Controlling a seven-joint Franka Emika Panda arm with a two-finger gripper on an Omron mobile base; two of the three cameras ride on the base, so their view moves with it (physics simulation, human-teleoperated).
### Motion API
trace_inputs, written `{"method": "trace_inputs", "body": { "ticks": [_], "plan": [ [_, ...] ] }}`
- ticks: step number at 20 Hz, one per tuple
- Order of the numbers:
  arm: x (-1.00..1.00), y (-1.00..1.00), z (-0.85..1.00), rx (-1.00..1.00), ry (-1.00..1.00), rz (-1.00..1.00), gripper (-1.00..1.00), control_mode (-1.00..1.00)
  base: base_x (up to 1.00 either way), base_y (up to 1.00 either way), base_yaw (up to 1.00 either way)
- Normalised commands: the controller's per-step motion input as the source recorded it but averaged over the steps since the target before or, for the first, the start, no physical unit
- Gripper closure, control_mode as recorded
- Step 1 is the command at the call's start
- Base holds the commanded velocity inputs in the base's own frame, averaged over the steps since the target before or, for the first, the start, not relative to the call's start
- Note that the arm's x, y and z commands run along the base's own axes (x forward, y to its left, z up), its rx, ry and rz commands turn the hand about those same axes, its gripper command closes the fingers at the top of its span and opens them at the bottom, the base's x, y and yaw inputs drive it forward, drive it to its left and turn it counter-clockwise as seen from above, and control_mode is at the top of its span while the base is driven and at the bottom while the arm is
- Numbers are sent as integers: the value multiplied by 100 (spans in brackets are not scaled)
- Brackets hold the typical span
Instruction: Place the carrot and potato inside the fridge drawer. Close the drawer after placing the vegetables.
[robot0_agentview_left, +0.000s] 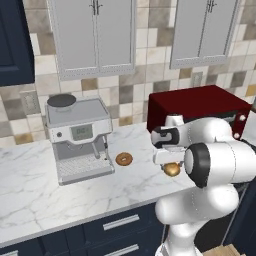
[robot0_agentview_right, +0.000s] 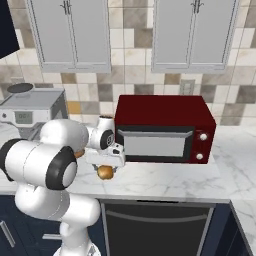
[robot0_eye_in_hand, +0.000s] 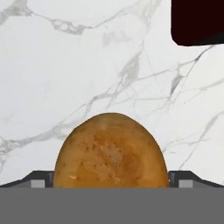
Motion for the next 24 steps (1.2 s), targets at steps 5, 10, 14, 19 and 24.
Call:
{"method": "trace_inputs", "body": {
  "ticks": [5, 10, 14, 19, 24],
  "plan": [
    [-77, 0, -44, 0, -13, 0, -100, -100, 0, 0, 0],
    [-80, 0, -42, 0, -24, 3, -100, -100, 0, 0, 0],
    [-16, 0, -49, 0, -12, 8, -100, -100, 0, 0, 0],
    [-1, 8, -89, 0, -10, 14, 100, -100, 0, 0, 0],
    [-33, 0, 9, 4, -15, 1, 100, -100, 0, 0, 0]
  ]
}}
